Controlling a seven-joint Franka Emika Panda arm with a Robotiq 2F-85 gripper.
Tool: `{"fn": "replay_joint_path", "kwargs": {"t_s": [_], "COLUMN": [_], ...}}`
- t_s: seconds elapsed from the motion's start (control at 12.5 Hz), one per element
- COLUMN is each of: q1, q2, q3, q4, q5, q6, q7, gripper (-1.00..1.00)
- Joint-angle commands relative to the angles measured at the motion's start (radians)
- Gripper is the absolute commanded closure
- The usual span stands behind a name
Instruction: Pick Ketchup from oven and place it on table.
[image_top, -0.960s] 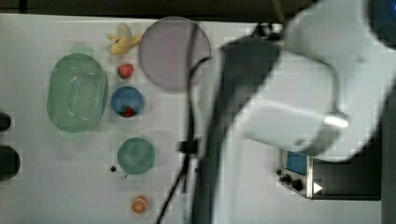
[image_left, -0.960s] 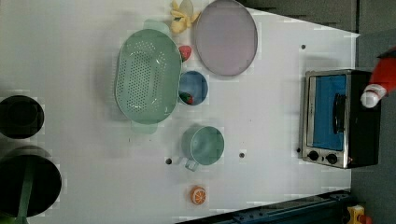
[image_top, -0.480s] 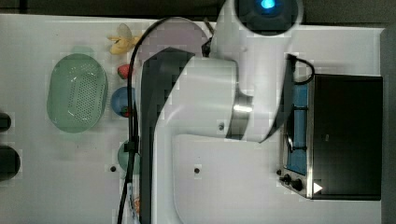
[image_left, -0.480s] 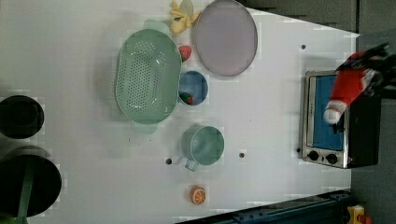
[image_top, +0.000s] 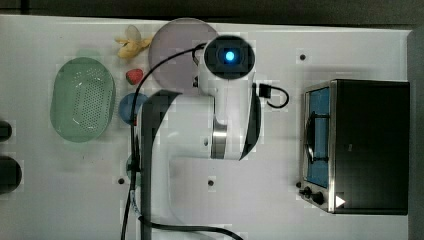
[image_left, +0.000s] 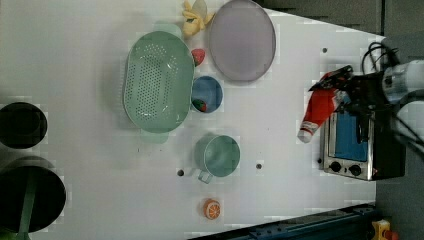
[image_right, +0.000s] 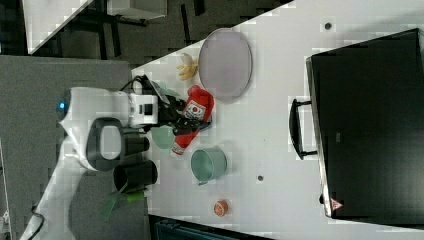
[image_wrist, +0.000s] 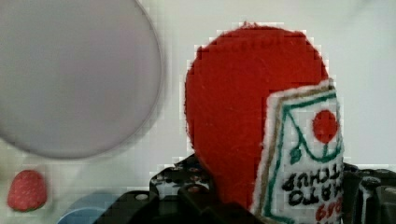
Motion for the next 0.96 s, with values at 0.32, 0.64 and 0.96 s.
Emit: {"fn": "replay_joint_path", "kwargs": {"t_s": [0.32,0.64,0.96], "q1": [-0.010,-0.011,-0.008], "q2": [0.072,0.186,0.198], "q3": [-0.005,-0.008,-0.007], "q4": [-0.180,-0.195,-0.201], "q5": [-0.001,0.005,0.006], "q6": [0.176,0.278,0.365], "q7": [0.003,0.004,0.006], "gripper": [-0.27,-0.34,-1.00]}}
